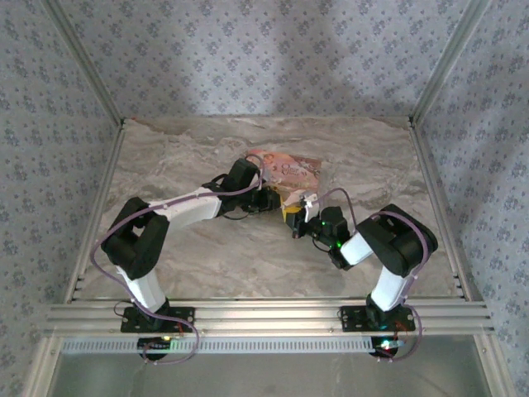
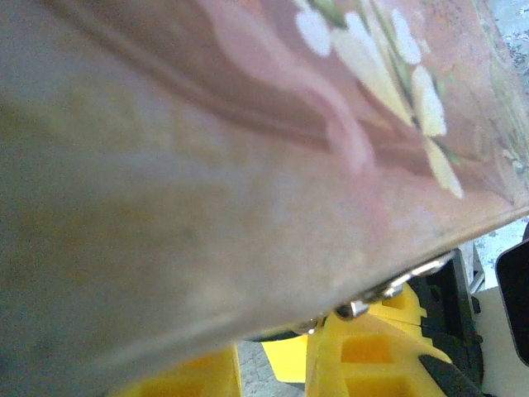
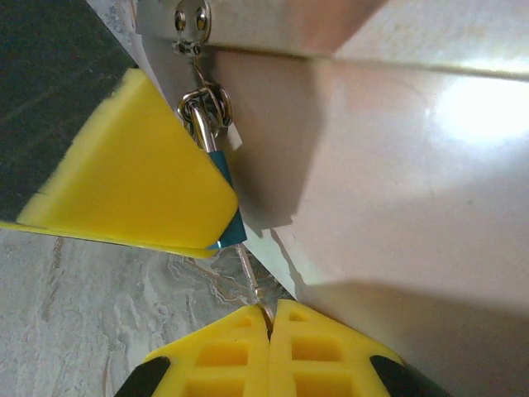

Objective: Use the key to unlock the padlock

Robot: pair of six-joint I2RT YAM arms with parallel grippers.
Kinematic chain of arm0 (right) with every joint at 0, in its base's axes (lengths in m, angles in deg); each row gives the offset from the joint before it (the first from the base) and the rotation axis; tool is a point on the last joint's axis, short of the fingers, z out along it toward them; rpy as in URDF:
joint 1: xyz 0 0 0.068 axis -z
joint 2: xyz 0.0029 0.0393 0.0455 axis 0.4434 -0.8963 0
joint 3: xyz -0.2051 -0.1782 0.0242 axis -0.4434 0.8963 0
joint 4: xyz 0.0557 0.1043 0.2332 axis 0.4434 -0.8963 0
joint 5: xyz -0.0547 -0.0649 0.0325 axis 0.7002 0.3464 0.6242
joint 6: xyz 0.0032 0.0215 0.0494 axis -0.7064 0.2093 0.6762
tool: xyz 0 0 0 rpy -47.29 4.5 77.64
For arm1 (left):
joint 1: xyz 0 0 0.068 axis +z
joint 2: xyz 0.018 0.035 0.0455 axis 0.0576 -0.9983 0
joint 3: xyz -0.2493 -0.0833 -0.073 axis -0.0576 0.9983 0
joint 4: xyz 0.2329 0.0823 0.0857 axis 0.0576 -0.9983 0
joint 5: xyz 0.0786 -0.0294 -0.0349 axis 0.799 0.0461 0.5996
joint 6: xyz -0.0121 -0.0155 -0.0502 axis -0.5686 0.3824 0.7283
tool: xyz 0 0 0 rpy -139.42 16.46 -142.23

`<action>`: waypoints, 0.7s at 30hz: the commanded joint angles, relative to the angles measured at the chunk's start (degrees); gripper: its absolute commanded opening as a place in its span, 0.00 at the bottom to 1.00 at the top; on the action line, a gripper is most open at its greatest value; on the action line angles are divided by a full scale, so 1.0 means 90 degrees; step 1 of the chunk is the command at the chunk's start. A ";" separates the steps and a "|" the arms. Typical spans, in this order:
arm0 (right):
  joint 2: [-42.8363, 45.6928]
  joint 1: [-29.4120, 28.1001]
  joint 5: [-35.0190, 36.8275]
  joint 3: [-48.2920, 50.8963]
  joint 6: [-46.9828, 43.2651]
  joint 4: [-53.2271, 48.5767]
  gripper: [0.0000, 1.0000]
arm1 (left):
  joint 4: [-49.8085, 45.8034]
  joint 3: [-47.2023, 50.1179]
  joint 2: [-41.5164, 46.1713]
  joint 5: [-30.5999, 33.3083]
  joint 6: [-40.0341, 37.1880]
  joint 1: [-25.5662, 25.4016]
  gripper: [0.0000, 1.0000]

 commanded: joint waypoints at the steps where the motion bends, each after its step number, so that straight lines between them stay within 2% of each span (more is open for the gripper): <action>1: -0.0108 0.0158 0.0150 -0.0063 0.0179 0.0435 0.00 | -0.0026 -0.0044 0.0096 -0.0489 0.0050 -0.0019 0.13; 21: -0.0185 0.0084 -0.0361 -0.0220 0.0010 0.0658 0.00 | -0.0006 -0.0106 -0.0013 -0.0533 0.0057 -0.0022 0.13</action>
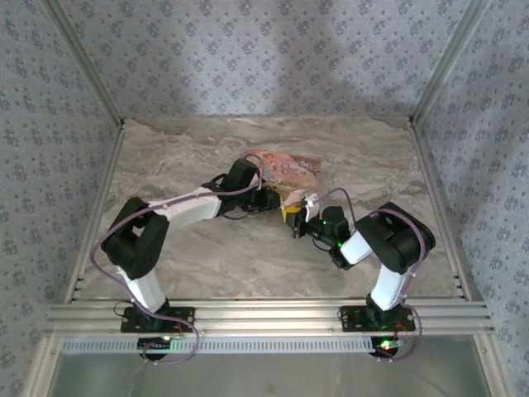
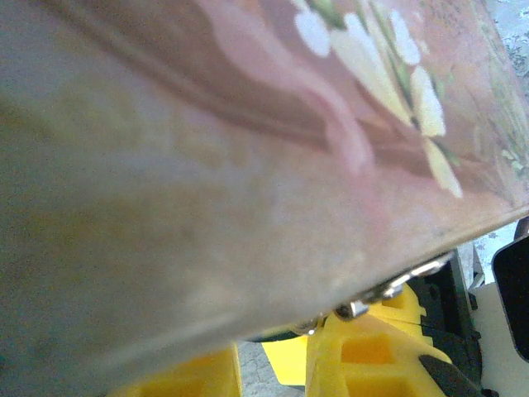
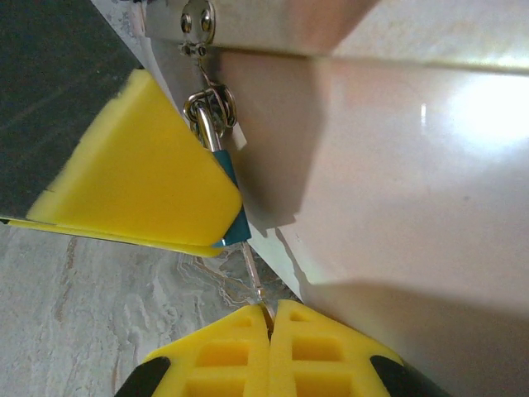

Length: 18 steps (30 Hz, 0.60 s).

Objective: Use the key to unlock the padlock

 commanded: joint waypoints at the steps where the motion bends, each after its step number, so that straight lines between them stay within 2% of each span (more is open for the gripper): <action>1: -0.0038 -0.0019 -0.0092 -0.0205 -0.0115 0.0423 0.00 | -0.0010 -0.0107 -0.0021 -0.0527 0.0074 -0.0044 0.13; 18: 0.0074 -0.0110 -0.0059 0.0033 -0.0167 0.0607 0.00 | 0.0051 -0.0082 -0.0041 -0.0487 0.0108 -0.0037 0.13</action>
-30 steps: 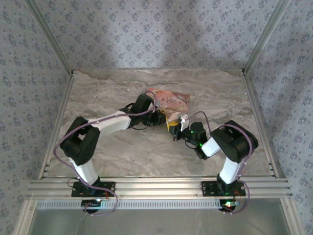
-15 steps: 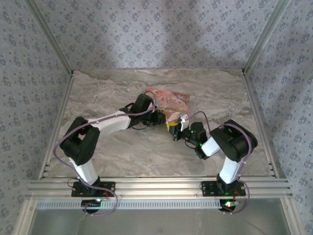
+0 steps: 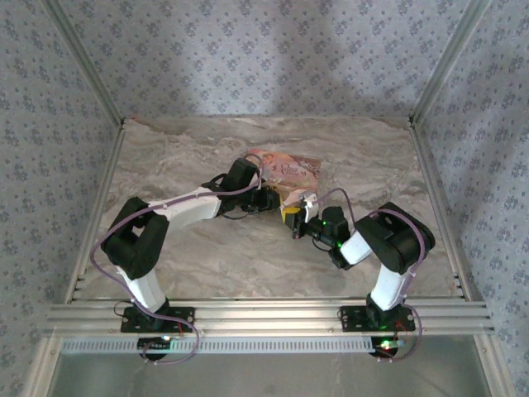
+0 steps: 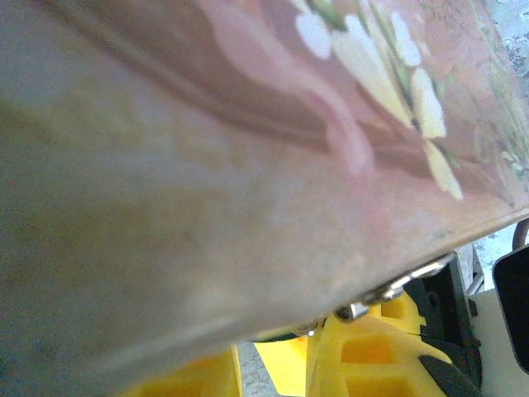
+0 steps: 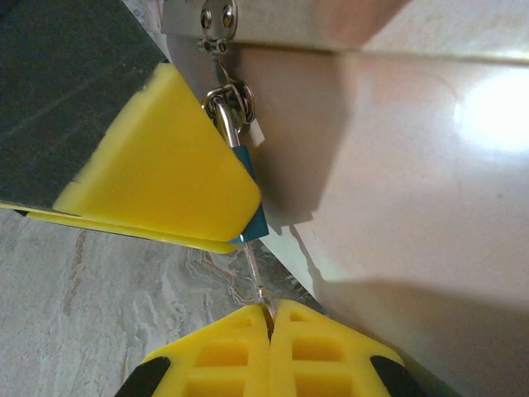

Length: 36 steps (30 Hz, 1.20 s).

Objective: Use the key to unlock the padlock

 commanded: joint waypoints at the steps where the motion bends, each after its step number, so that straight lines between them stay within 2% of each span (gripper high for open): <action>1: 0.0108 -0.0048 0.0097 0.0040 -0.0097 0.0560 0.00 | 0.0051 -0.0076 -0.0040 -0.0480 0.0098 -0.0046 0.13; 14: 0.0276 0.0025 -0.0009 0.0057 -0.0084 0.0551 0.00 | 0.0090 -0.0012 -0.0002 -0.0524 0.0082 -0.0049 0.12; 36: 0.0047 0.0107 -0.0473 -0.1053 0.0052 0.0541 0.00 | 0.0139 -0.0022 -0.0048 -0.0632 0.0068 -0.0066 0.12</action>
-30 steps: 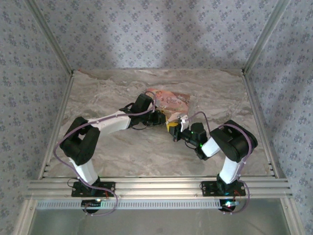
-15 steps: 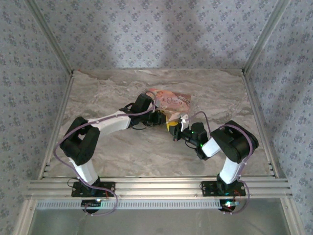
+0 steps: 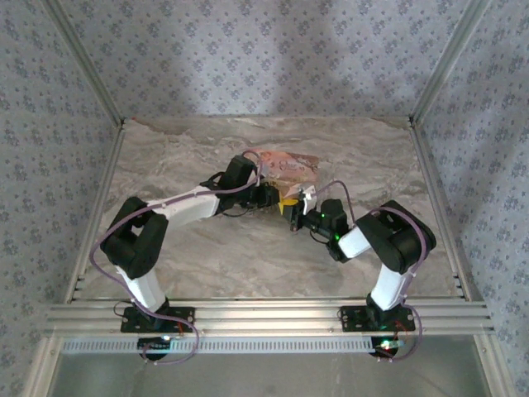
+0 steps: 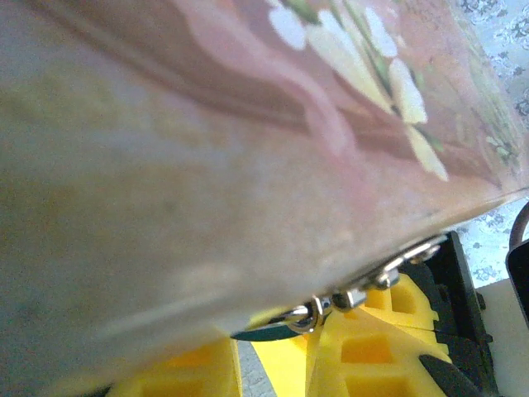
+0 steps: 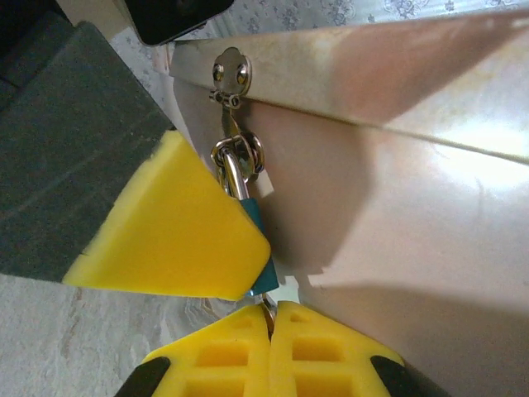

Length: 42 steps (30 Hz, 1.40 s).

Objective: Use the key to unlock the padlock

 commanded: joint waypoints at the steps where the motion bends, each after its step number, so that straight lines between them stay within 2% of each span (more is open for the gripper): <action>1: 0.0045 -0.0019 -0.0302 -0.0526 0.0049 0.0810 0.00 | -0.0126 -0.0022 -0.0050 -0.0553 0.0054 -0.0185 0.12; 12: -0.0057 -0.0008 -0.0191 -0.0375 0.0033 0.0744 0.00 | 0.0047 -0.0011 -0.0226 -0.0602 0.0102 -0.0175 0.12; 25: -0.0699 -0.0048 0.0085 -0.0148 0.0035 0.0812 0.00 | 0.0510 0.0261 -0.0811 -0.0566 0.0180 -0.0174 0.14; 32: -0.0927 -0.0117 0.0306 0.0032 0.0106 0.0814 0.00 | 0.0627 0.0371 -0.0722 -0.0485 0.0143 -0.0135 0.32; 39: -0.1140 -0.0155 0.0340 0.0034 0.0324 0.0808 0.00 | 0.0761 0.0798 0.0098 -0.0238 0.0075 0.0036 0.51; 42: -0.1108 -0.0179 0.0320 0.0037 0.0533 0.0808 0.00 | 0.1128 0.1169 0.0423 -0.0172 0.0363 0.0213 0.56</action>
